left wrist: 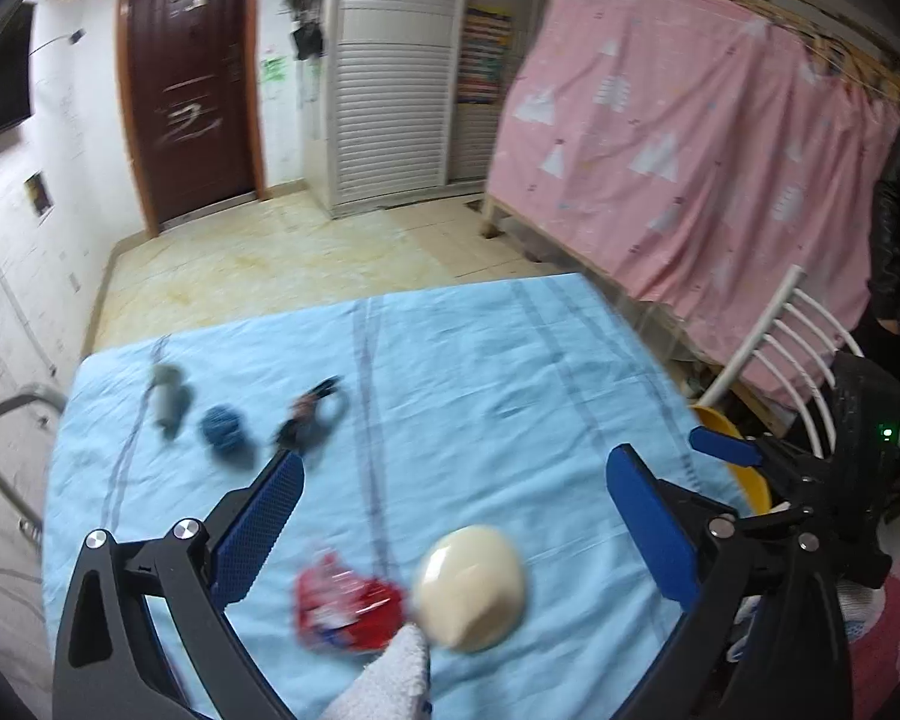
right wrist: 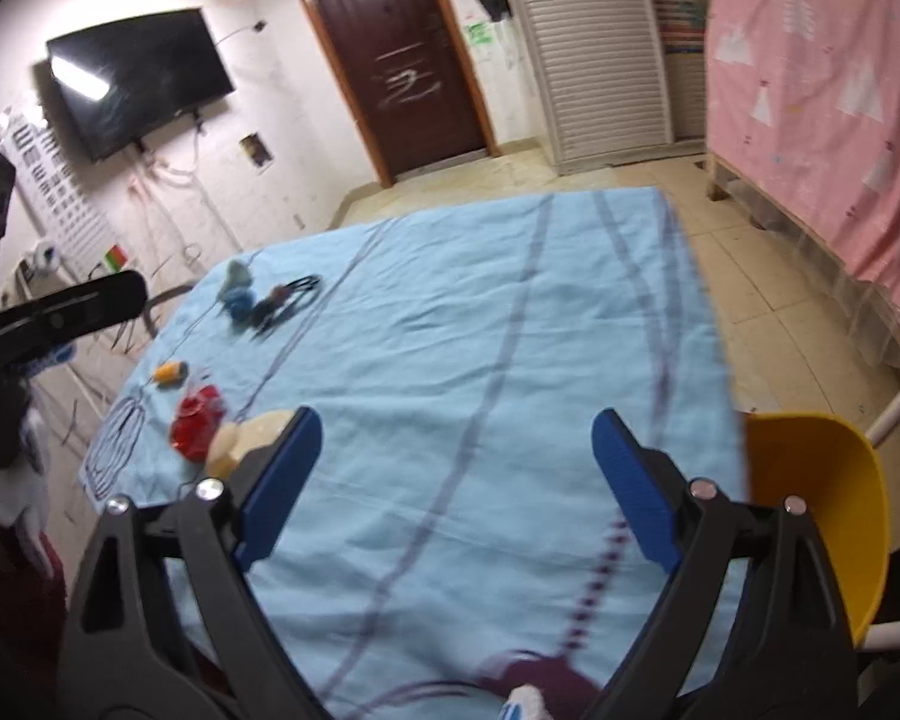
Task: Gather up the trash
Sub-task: 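Return both open tools to the remaining items on the bed, then grasp the red-and-clear plastic bag with the left tool while the right tool grasps the cream oval lid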
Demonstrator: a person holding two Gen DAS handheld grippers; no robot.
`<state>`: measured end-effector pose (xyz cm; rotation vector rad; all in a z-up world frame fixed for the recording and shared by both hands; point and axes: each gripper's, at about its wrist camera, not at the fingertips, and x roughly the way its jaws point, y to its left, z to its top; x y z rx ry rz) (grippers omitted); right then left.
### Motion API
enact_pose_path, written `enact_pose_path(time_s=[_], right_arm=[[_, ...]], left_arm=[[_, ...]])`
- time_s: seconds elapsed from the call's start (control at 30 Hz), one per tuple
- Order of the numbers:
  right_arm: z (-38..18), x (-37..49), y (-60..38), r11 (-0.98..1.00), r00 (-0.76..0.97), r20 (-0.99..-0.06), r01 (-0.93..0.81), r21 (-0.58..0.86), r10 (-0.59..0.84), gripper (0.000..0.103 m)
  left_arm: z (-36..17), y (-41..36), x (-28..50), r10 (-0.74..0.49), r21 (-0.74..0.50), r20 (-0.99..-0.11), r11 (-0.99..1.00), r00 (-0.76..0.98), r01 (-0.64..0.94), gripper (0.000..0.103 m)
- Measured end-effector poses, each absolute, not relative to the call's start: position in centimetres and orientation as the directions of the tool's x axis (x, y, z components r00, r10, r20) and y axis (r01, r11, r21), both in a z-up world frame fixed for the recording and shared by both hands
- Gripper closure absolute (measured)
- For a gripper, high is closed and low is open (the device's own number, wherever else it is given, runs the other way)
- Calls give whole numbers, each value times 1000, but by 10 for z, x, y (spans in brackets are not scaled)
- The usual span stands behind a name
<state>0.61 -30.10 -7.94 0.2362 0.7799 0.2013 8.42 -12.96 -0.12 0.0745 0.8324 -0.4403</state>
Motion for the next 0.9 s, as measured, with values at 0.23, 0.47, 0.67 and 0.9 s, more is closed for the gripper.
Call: enact_pose_path(time_s=[0.23, 0.47, 0.67, 0.9], right_arm=[[-81, 13, -261, 953, 662, -688, -156, 261, 297, 15], [-82, 11, -231, 951, 635, -708, -210, 228, 310, 15], [-85, 5, -213, 947, 613, -725, -251, 199, 315, 10], [-92, -1, -202, 944, 589, -745, -281, 174, 312, 9]], left_arm=[[-23, -81, 87, -315, -118, -748, 929, 585, 350, 11], [-50, -64, 83, -323, -138, -771, 926, 549, 351, 11], [-70, -66, 78, -329, -139, -790, 918, 517, 371, 11], [-94, -77, 84, -304, -111, -810, 919, 502, 379, 11]])
